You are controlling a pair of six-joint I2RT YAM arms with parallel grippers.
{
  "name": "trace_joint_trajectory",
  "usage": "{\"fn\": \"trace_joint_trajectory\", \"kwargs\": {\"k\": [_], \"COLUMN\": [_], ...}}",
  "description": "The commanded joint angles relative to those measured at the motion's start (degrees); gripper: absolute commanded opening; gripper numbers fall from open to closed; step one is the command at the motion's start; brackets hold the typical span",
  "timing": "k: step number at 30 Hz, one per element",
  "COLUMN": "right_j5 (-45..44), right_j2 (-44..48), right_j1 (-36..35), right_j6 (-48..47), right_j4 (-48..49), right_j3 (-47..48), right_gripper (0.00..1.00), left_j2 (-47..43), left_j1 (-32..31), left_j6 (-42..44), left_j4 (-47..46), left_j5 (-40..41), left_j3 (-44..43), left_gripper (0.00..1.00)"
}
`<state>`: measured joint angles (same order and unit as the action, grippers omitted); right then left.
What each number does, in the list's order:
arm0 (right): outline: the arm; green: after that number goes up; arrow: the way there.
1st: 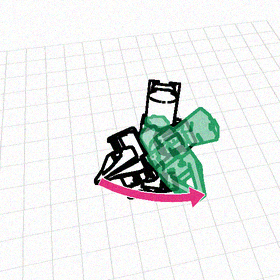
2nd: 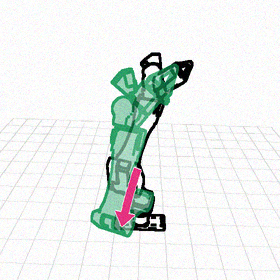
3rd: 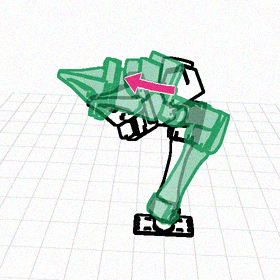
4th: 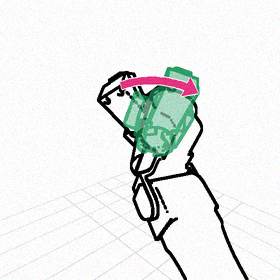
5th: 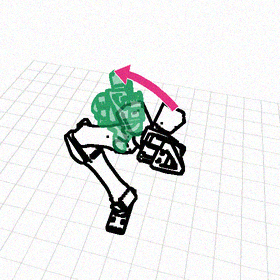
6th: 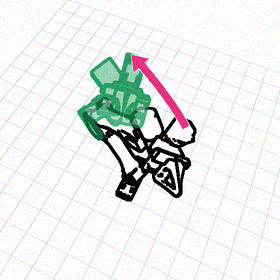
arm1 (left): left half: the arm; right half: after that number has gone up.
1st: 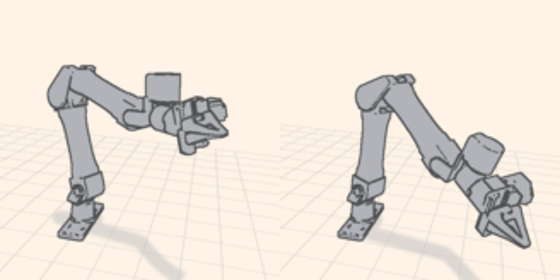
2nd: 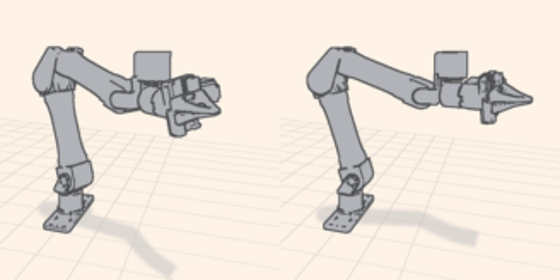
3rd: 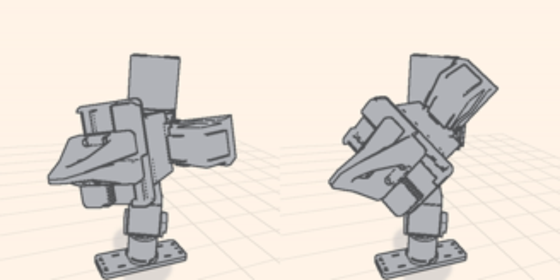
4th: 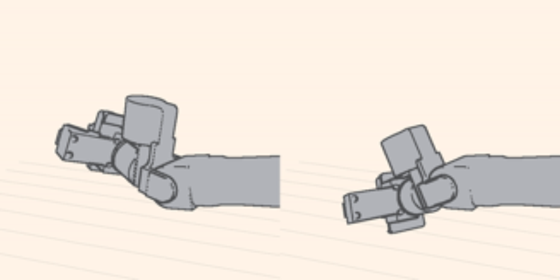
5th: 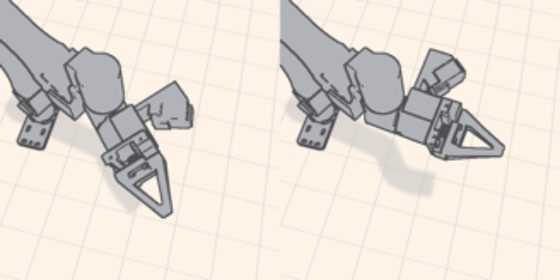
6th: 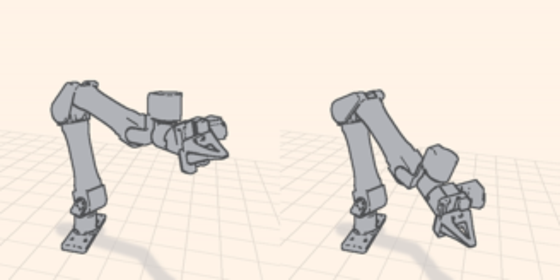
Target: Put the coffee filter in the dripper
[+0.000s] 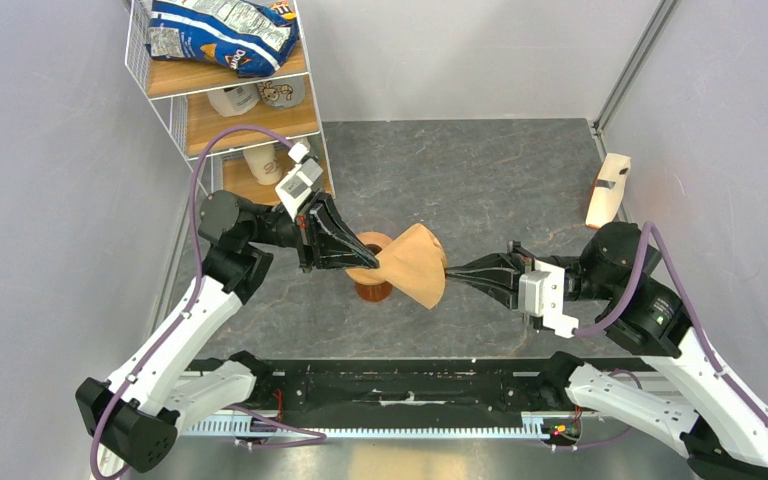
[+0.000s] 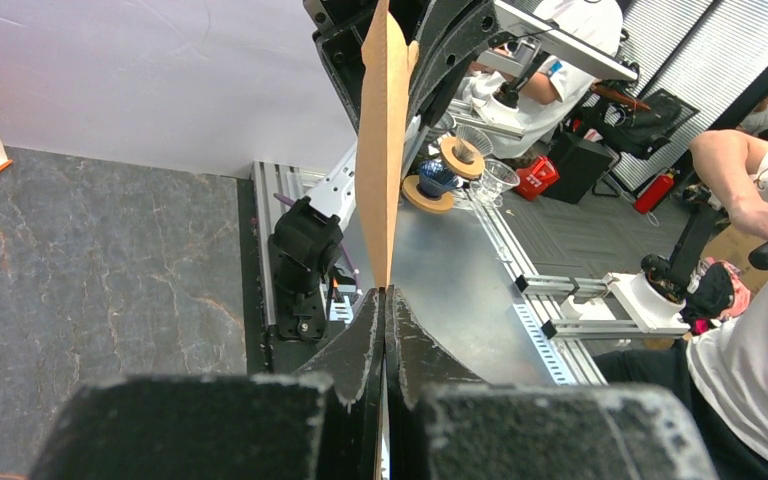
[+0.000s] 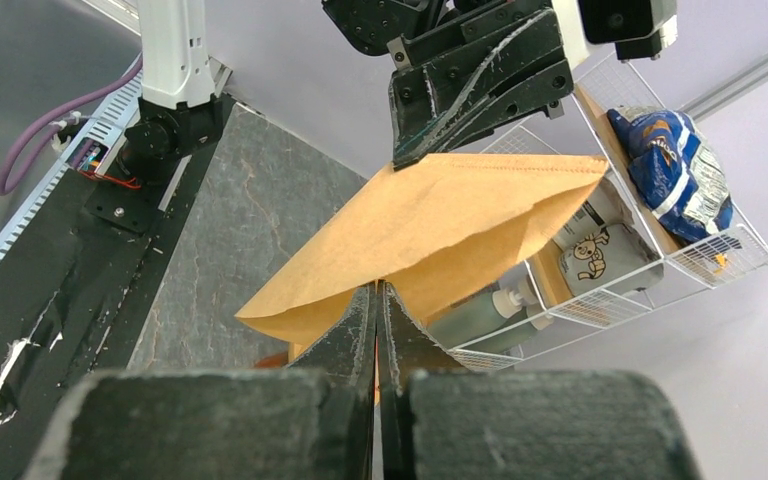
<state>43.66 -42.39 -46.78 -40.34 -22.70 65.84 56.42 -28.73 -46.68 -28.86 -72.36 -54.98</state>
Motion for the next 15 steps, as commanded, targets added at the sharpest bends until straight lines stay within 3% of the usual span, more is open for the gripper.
{"fn": "trace_joint_trajectory", "kwargs": {"k": [1, 9, 15], "right_j5": [-1.24, -1.92, -2.79], "right_j2": [-1.52, -5.59, -7.03], "right_j1": [-0.82, -2.58, -2.94], "right_j6": [-0.71, 10.07, 11.88], "right_j4": [2.87, 11.24, 12.54], "right_j3": [2.12, 1.13, 0.13], "right_gripper": [0.00, 0.01, 0.02], "left_j2": [0.48, 1.98, 2.09], "left_j1": [-0.53, -1.84, -2.65], "left_j6": [2.22, 3.32, 3.43], "left_j4": [0.98, 3.06, 3.22], "left_j5": [2.18, 4.59, 4.66], "left_j3": [-2.15, -2.85, -2.94], "left_gripper": [0.02, 0.02, 0.02]}}
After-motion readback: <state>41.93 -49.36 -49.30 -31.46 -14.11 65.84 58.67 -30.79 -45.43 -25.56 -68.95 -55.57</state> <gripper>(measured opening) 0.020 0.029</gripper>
